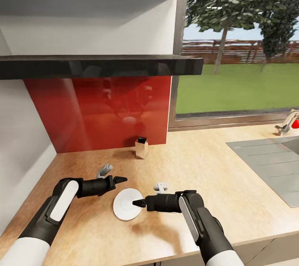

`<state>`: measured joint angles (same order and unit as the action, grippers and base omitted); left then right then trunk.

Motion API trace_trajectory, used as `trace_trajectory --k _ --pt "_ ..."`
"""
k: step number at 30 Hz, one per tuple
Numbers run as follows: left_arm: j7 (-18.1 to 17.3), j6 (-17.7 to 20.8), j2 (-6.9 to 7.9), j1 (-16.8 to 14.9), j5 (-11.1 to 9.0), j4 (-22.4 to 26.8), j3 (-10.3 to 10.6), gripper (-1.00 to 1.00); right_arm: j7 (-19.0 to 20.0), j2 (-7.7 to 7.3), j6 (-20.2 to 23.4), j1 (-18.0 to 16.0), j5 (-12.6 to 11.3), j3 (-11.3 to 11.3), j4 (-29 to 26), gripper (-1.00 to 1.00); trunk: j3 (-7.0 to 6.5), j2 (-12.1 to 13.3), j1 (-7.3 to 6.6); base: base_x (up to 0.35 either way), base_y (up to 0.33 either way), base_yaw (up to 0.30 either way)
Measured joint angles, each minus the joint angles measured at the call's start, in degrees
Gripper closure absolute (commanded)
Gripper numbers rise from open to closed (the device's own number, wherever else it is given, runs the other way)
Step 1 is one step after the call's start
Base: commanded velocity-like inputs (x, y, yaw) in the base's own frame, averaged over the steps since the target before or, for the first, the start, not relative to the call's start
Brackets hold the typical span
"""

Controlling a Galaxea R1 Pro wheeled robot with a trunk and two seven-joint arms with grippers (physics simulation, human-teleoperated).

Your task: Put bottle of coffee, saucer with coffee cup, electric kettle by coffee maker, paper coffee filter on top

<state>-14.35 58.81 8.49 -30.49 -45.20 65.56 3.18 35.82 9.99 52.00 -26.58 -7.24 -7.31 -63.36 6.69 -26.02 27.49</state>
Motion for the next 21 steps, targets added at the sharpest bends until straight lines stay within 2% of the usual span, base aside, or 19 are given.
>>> trace_trajectory --k 6,12,21 --pt "-0.01 0.0 0.0 1.09 0.02 -0.01 -0.04 -1.0 0.0 0.0 0.0 0.0 0.0 0.0 0.09 -1.0 0.0 0.0 0.0 0.139 0.008 0.0" --pt "-0.01 0.0 0.99 2.53 0.01 0.09 -0.16 -1.0 0.0 0.0 0.0 0.0 0.0 0.0 0.25 -1.0 0.0 0.0 0.02 0.017 0.003 0.0" --pt "-0.01 0.0 1.12 3.89 0.01 0.4 -0.07 -1.0 0.06 0.0 -0.02 0.0 0.0 -0.08 2.15 -1.0 0.0 0.0 0.02 0.0 0.0 0.0"
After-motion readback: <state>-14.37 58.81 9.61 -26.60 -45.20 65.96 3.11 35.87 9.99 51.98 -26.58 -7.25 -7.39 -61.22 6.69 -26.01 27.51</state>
